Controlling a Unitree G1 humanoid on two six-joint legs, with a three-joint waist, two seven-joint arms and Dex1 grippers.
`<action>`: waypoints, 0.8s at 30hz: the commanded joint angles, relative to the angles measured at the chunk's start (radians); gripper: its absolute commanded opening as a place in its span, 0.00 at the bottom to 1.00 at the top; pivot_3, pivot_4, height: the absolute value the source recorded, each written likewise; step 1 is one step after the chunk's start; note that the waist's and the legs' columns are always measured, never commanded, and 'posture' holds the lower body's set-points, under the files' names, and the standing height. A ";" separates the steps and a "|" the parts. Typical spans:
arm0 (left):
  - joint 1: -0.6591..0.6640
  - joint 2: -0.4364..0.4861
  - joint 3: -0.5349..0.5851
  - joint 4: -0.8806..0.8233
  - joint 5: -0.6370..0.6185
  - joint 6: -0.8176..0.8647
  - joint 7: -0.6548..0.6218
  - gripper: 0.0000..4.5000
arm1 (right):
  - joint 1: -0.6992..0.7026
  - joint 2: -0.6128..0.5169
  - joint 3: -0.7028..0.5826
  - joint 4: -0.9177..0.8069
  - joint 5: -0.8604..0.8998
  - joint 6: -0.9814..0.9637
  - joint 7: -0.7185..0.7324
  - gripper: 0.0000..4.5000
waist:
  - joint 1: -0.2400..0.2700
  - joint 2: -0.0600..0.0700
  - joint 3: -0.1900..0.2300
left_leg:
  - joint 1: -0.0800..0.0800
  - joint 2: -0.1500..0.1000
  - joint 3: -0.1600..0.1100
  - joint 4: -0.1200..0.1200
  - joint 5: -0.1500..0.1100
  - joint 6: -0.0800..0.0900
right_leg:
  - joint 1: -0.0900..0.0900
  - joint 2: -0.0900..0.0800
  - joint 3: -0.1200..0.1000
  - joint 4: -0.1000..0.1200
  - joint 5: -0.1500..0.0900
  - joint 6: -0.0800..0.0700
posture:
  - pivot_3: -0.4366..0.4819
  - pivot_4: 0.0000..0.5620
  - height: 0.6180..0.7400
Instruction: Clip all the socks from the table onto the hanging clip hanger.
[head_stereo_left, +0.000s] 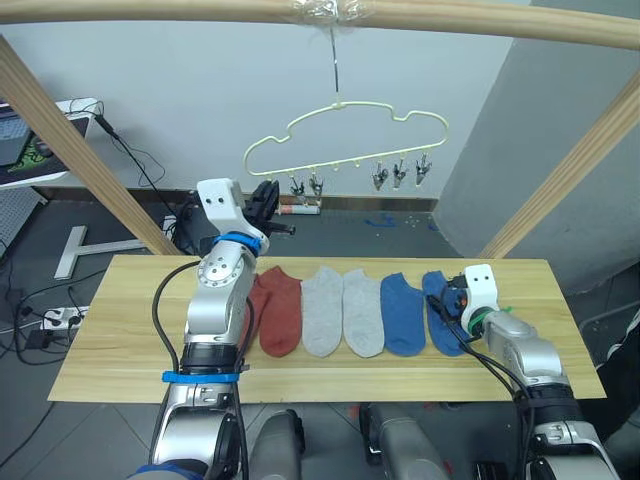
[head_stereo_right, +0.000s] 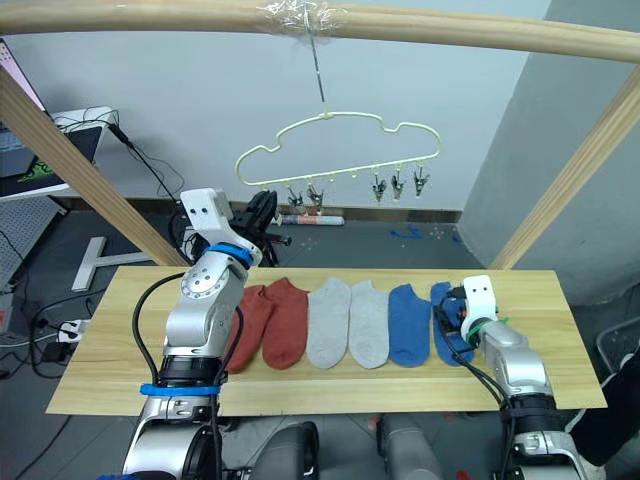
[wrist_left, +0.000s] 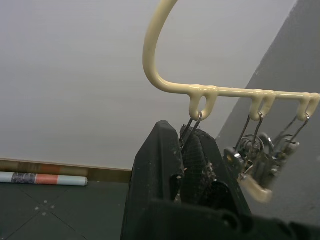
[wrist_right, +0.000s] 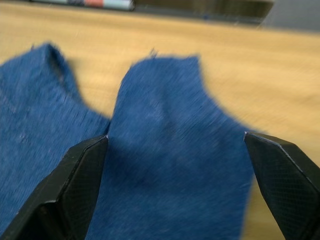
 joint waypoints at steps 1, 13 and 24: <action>0.012 0.009 0.019 -0.010 -0.002 0.010 0.015 0.01 | -0.004 -0.016 0.002 0.029 -0.017 -0.014 0.024 0.86 | 0.000 0.000 0.000 | 0.000 0.000 0.000 0.000 0.000 0.000 | 0.000 0.000 0.000 0.000 0.000 0.000 | 0.45 0.45 1.00; 0.020 0.020 0.032 -0.011 -0.019 0.025 0.007 0.01 | 0.044 -0.088 0.052 0.002 -0.083 -0.105 0.116 0.00 | 0.000 0.000 0.000 | 0.000 0.000 0.000 0.000 0.000 0.000 | 0.001 0.000 0.000 0.000 0.000 0.000 | 0.45 0.44 1.00; -0.011 0.043 0.186 -0.038 -0.368 0.396 -0.062 0.01 | 0.118 -0.103 0.111 -0.540 0.057 0.008 0.279 0.00 | -0.015 0.001 0.000 | 0.005 0.000 -0.001 0.000 0.000 0.000 | 0.002 0.003 0.000 0.004 0.000 0.000 | 0.44 0.44 1.00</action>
